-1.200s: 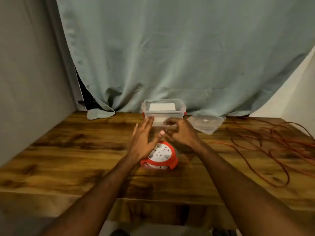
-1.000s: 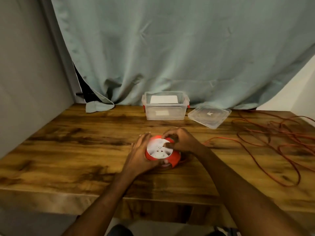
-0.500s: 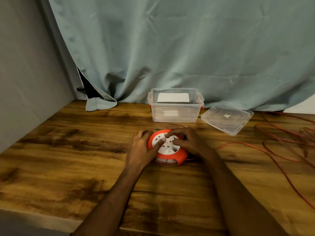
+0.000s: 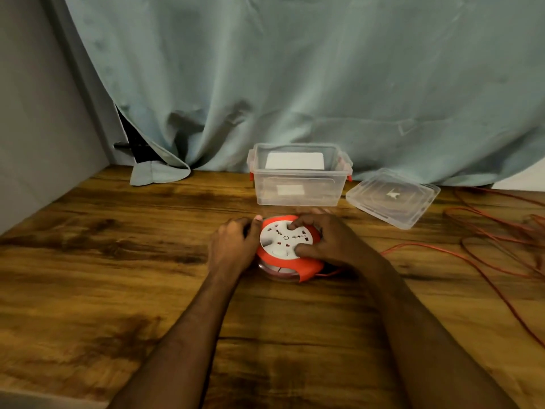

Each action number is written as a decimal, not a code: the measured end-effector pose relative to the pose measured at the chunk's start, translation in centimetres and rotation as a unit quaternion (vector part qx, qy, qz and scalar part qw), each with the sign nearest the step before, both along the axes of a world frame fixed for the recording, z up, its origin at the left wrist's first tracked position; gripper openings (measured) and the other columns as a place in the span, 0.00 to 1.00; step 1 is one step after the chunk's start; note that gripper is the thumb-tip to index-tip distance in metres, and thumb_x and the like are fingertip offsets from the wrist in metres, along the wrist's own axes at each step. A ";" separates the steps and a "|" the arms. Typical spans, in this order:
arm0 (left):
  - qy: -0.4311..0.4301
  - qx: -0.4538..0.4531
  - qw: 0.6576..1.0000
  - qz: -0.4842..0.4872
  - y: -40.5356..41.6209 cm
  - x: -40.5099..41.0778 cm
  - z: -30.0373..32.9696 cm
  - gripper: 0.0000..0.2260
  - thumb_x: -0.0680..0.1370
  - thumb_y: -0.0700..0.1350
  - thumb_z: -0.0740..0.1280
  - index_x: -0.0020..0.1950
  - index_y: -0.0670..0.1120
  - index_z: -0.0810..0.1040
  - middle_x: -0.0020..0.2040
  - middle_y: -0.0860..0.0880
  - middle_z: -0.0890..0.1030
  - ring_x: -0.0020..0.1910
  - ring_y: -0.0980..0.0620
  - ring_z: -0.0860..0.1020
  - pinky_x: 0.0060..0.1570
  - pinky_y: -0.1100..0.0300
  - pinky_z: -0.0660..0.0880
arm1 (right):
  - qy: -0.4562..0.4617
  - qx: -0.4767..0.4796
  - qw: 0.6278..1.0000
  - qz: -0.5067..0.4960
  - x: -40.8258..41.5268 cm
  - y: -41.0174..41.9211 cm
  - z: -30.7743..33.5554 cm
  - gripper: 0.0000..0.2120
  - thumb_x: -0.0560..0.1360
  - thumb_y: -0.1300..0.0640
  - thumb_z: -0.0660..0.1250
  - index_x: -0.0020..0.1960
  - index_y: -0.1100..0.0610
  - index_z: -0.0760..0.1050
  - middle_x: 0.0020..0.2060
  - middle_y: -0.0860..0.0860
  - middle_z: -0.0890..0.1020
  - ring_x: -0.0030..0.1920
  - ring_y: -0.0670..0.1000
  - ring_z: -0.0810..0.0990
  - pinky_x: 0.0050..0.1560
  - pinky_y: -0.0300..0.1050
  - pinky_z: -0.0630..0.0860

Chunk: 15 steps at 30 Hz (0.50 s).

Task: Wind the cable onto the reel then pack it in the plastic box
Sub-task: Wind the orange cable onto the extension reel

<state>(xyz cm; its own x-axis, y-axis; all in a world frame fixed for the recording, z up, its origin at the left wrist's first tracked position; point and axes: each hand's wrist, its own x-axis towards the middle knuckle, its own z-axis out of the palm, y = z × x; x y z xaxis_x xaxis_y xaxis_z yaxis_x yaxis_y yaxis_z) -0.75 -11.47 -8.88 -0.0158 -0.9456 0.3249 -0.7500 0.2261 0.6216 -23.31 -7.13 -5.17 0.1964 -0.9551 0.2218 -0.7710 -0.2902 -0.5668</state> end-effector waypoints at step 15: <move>0.137 0.038 0.989 0.036 0.2 0.6 1.2 0.35 0.73 0.74 0.54 0.56 0.49 0.87 0.46 0.48 0.89 0.45 0.48 0.86 0.50 0.47 0.84 | -0.034 0.028 0.999 0.008 1.4 -1.7 0.7 0.20 0.67 0.46 0.81 0.57 0.45 0.82 0.59 0.43 0.75 0.62 0.49 0.74 0.54 0.44 0.79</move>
